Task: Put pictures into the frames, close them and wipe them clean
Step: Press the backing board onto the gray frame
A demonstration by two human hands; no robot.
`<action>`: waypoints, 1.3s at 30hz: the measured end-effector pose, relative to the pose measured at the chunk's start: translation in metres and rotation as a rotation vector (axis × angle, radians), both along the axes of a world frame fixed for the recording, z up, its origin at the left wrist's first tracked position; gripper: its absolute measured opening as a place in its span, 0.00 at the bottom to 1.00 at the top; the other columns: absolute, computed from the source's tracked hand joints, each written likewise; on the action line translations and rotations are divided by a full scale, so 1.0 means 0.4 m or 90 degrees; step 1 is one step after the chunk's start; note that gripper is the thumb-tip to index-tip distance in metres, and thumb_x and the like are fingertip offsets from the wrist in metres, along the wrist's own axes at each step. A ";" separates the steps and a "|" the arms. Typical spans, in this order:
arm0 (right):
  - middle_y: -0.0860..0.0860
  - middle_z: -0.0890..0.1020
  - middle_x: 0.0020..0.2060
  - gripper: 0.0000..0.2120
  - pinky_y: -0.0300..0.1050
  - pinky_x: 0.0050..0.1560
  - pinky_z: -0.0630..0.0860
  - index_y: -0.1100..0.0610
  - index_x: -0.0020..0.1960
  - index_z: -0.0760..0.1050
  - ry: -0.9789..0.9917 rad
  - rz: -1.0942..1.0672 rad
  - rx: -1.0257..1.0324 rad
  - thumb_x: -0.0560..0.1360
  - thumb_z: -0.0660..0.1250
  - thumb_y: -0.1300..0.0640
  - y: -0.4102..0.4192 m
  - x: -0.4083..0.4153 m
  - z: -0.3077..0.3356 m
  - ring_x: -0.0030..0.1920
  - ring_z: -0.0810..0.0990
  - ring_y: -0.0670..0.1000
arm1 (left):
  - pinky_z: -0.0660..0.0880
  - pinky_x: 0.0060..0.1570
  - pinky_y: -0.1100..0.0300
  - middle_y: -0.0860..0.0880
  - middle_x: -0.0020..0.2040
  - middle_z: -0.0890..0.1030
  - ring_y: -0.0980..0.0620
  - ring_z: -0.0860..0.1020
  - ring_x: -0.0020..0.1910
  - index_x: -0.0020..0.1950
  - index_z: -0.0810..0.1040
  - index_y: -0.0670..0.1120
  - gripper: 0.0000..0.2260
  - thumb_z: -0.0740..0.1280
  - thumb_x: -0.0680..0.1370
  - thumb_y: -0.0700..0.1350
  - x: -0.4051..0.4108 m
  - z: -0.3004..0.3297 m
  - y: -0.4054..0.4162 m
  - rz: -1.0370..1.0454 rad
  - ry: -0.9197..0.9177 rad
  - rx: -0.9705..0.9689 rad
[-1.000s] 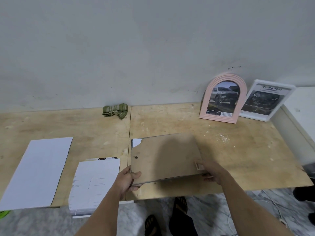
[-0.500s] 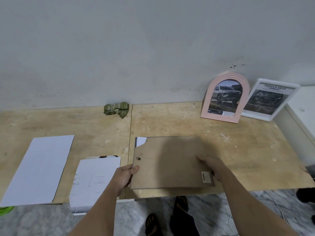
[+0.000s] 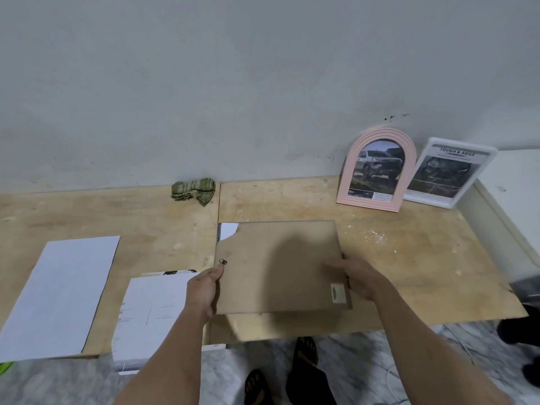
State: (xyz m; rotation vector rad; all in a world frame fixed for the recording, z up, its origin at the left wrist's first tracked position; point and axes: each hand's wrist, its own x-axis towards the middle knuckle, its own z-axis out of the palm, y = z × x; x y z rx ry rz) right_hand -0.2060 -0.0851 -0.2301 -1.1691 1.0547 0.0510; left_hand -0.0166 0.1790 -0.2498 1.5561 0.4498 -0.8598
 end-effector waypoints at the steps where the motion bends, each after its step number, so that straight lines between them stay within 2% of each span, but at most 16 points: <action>1: 0.57 0.84 0.51 0.22 0.53 0.49 0.81 0.60 0.59 0.76 0.012 0.051 0.008 0.67 0.76 0.62 0.010 -0.010 -0.008 0.52 0.82 0.59 | 0.79 0.45 0.53 0.43 0.50 0.85 0.45 0.83 0.45 0.52 0.83 0.42 0.07 0.70 0.78 0.45 0.007 -0.006 -0.003 0.018 -0.003 -0.001; 4: 0.57 0.82 0.46 0.24 0.47 0.38 0.78 0.60 0.55 0.75 0.028 0.065 -0.006 0.63 0.78 0.68 0.049 -0.031 -0.015 0.45 0.80 0.56 | 0.80 0.48 0.50 0.43 0.55 0.85 0.44 0.83 0.50 0.59 0.81 0.44 0.11 0.70 0.79 0.46 0.022 -0.005 0.003 -0.051 0.022 -0.020; 6: 0.57 0.81 0.46 0.23 0.46 0.36 0.76 0.61 0.56 0.74 -0.009 -0.023 0.014 0.64 0.76 0.70 0.056 -0.037 -0.023 0.44 0.79 0.56 | 0.81 0.51 0.44 0.44 0.57 0.85 0.41 0.83 0.54 0.64 0.78 0.51 0.16 0.72 0.77 0.44 0.020 0.006 0.018 -0.187 0.071 -0.045; 8: 0.59 0.81 0.48 0.24 0.47 0.38 0.77 0.63 0.57 0.73 -0.040 -0.118 0.035 0.64 0.76 0.71 0.054 -0.037 -0.030 0.46 0.80 0.58 | 0.83 0.49 0.45 0.42 0.55 0.85 0.40 0.85 0.52 0.63 0.76 0.56 0.21 0.72 0.76 0.36 0.002 0.013 0.025 -0.249 0.113 -0.076; 10: 0.60 0.80 0.46 0.18 0.47 0.38 0.79 0.65 0.52 0.74 -0.058 -0.194 0.046 0.65 0.75 0.72 0.069 -0.029 -0.030 0.44 0.80 0.58 | 0.84 0.44 0.49 0.40 0.52 0.86 0.40 0.85 0.48 0.63 0.74 0.55 0.25 0.69 0.75 0.29 -0.026 0.010 0.019 -0.209 0.120 -0.093; 13: 0.59 0.79 0.39 0.09 0.39 0.27 0.78 0.65 0.44 0.75 -0.036 -0.269 0.084 0.67 0.71 0.74 0.117 -0.018 -0.050 0.36 0.78 0.55 | 0.84 0.44 0.46 0.37 0.54 0.84 0.39 0.85 0.49 0.67 0.73 0.47 0.24 0.69 0.74 0.29 -0.056 -0.007 -0.008 -0.110 0.109 -0.096; 16: 0.61 0.79 0.45 0.20 0.40 0.26 0.78 0.67 0.56 0.72 -0.053 -0.325 0.122 0.67 0.71 0.75 0.160 -0.021 -0.079 0.39 0.79 0.56 | 0.83 0.49 0.43 0.35 0.54 0.84 0.38 0.85 0.49 0.64 0.74 0.36 0.21 0.73 0.72 0.33 -0.083 -0.021 -0.034 0.014 0.138 -0.127; 18: 0.61 0.79 0.47 0.23 0.41 0.27 0.79 0.65 0.58 0.71 -0.041 -0.354 0.120 0.66 0.72 0.75 0.179 -0.025 -0.092 0.40 0.79 0.56 | 0.82 0.50 0.49 0.37 0.44 0.85 0.42 0.84 0.37 0.54 0.77 0.35 0.10 0.72 0.74 0.32 -0.114 -0.018 -0.050 0.050 0.152 -0.107; 20: 0.60 0.80 0.48 0.27 0.42 0.30 0.80 0.62 0.61 0.72 -0.041 -0.403 0.091 0.64 0.73 0.75 0.200 -0.025 -0.101 0.41 0.80 0.56 | 0.81 0.37 0.55 0.41 0.29 0.79 0.48 0.72 0.22 0.45 0.76 0.35 0.03 0.69 0.75 0.30 -0.146 -0.020 -0.071 0.068 0.157 -0.087; 21: 0.59 0.80 0.50 0.30 0.44 0.33 0.81 0.60 0.62 0.71 -0.051 -0.436 0.077 0.63 0.74 0.75 0.212 -0.023 -0.105 0.44 0.80 0.57 | 0.79 0.33 0.56 0.42 0.27 0.76 0.49 0.68 0.21 0.44 0.74 0.36 0.04 0.68 0.75 0.29 -0.159 -0.021 -0.082 0.083 0.156 -0.073; 24: 0.56 0.76 0.52 0.39 0.55 0.44 0.81 0.55 0.64 0.64 -0.070 -0.547 0.077 0.60 0.74 0.78 0.254 -0.004 -0.103 0.49 0.79 0.57 | 0.81 0.44 0.51 0.40 0.38 0.78 0.45 0.77 0.35 0.50 0.75 0.34 0.07 0.69 0.74 0.28 -0.183 -0.012 -0.108 0.122 0.147 -0.064; 26: 0.57 0.75 0.53 0.39 0.56 0.44 0.81 0.56 0.64 0.63 -0.082 -0.605 0.110 0.60 0.74 0.77 0.280 0.016 -0.102 0.51 0.78 0.58 | 0.82 0.38 0.52 0.39 0.44 0.80 0.43 0.79 0.40 0.56 0.75 0.33 0.12 0.69 0.74 0.27 -0.191 -0.009 -0.122 0.116 0.146 -0.067; 29: 0.60 0.79 0.56 0.33 0.53 0.41 0.82 0.63 0.63 0.69 -0.102 -0.584 0.138 0.61 0.74 0.75 0.308 0.047 -0.099 0.50 0.80 0.58 | 0.79 0.31 0.56 0.37 0.47 0.81 0.41 0.80 0.41 0.58 0.75 0.30 0.15 0.70 0.72 0.27 -0.200 -0.003 -0.134 0.106 0.117 -0.034; 33: 0.61 0.81 0.48 0.24 0.52 0.41 0.82 0.65 0.58 0.72 -0.065 -0.552 0.143 0.64 0.72 0.76 0.312 0.058 -0.096 0.42 0.81 0.56 | 0.77 0.30 0.58 0.37 0.46 0.81 0.41 0.80 0.39 0.58 0.75 0.29 0.17 0.71 0.70 0.27 -0.203 -0.004 -0.134 0.118 0.111 -0.006; 35: 0.62 0.81 0.51 0.26 0.49 0.34 0.82 0.65 0.60 0.72 -0.070 -0.547 0.144 0.63 0.73 0.74 0.300 0.055 -0.106 0.47 0.82 0.59 | 0.78 0.33 0.56 0.38 0.47 0.80 0.41 0.80 0.40 0.59 0.75 0.29 0.17 0.71 0.70 0.27 -0.197 -0.005 -0.133 0.111 0.116 -0.011; 39: 0.64 0.78 0.57 0.22 0.50 0.34 0.81 0.65 0.62 0.72 -0.076 -0.550 0.205 0.68 0.71 0.70 0.269 0.049 -0.105 0.52 0.80 0.63 | 0.79 0.35 0.54 0.39 0.42 0.82 0.43 0.80 0.36 0.55 0.77 0.33 0.11 0.71 0.74 0.34 -0.179 0.017 -0.122 0.034 0.115 -0.014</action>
